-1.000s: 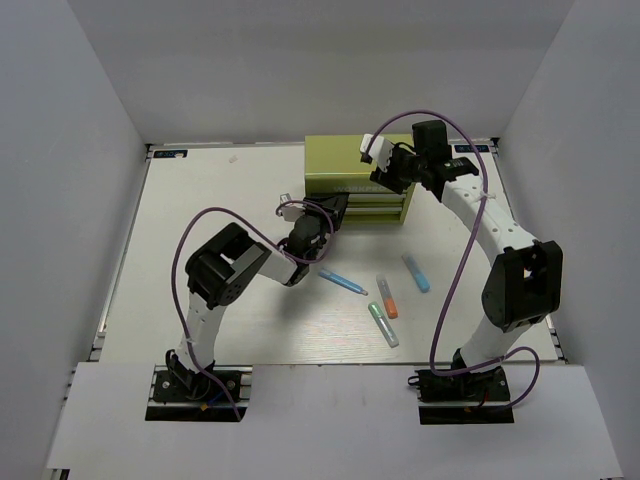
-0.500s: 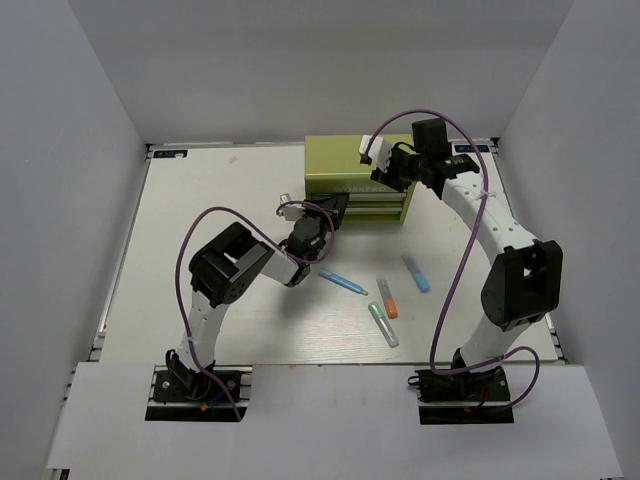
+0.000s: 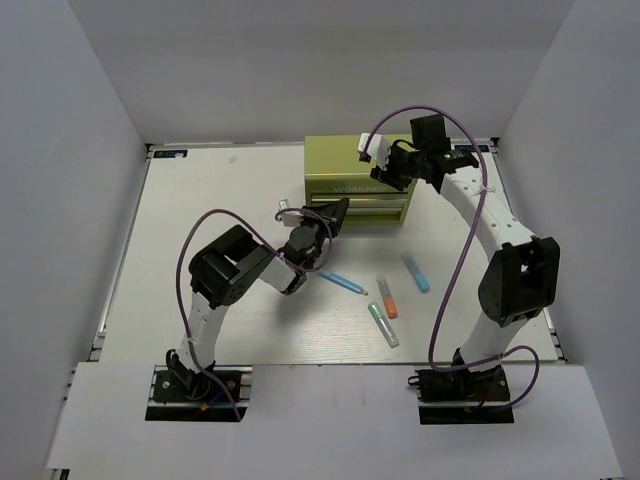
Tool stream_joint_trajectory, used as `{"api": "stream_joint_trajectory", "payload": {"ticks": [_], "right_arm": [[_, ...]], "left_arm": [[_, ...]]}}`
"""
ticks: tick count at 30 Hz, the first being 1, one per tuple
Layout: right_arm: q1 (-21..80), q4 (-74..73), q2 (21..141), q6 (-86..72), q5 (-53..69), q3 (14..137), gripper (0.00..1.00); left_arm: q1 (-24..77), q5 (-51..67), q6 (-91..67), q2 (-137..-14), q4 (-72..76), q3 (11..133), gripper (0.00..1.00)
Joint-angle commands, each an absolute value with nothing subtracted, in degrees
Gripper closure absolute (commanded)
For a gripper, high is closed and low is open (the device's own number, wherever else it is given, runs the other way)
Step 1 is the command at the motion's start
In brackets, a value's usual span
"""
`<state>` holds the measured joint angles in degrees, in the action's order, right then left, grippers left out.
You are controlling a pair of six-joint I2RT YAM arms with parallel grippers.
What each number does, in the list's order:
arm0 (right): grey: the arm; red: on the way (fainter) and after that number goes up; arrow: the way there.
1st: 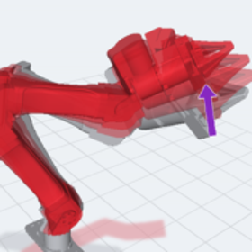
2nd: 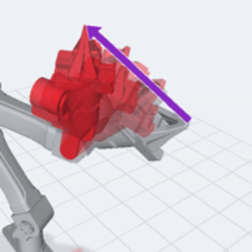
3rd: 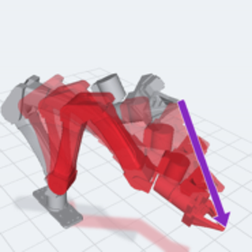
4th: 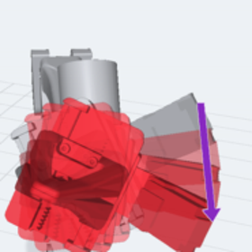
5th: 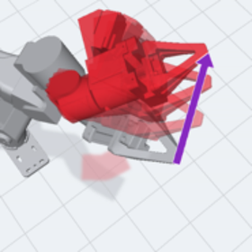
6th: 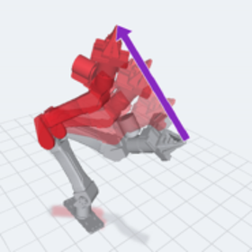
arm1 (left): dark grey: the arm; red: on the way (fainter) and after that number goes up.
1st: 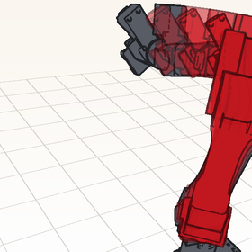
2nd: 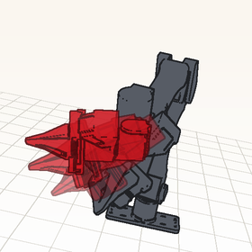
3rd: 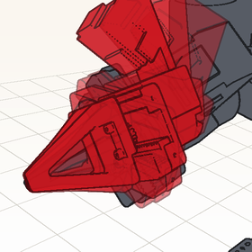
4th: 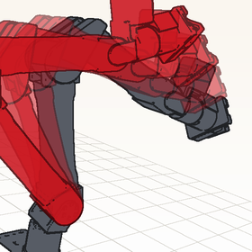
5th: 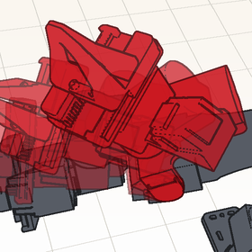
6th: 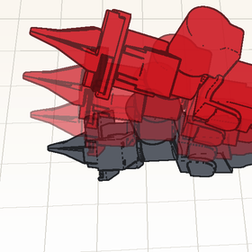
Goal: Sort the stationery into containers
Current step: Open the drawer
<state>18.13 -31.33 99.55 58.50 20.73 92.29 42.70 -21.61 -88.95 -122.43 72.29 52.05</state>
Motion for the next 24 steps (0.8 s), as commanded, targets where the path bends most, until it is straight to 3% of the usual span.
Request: {"api": "stream_joint_trajectory", "payload": {"ticks": [1,24], "right_arm": [[18.2,-35.2,103.3,57.8,19.2,92.5,0.55],[18.2,-36.0,106.7,54.5,14.9,94.2,0.56]], "left_arm": [[44.2,-21.5,-87.3,-120.8,68.0,48.5,1.00],[49.1,-20.4,-85.4,-107.7,60.9,37.2,1.00]]}}
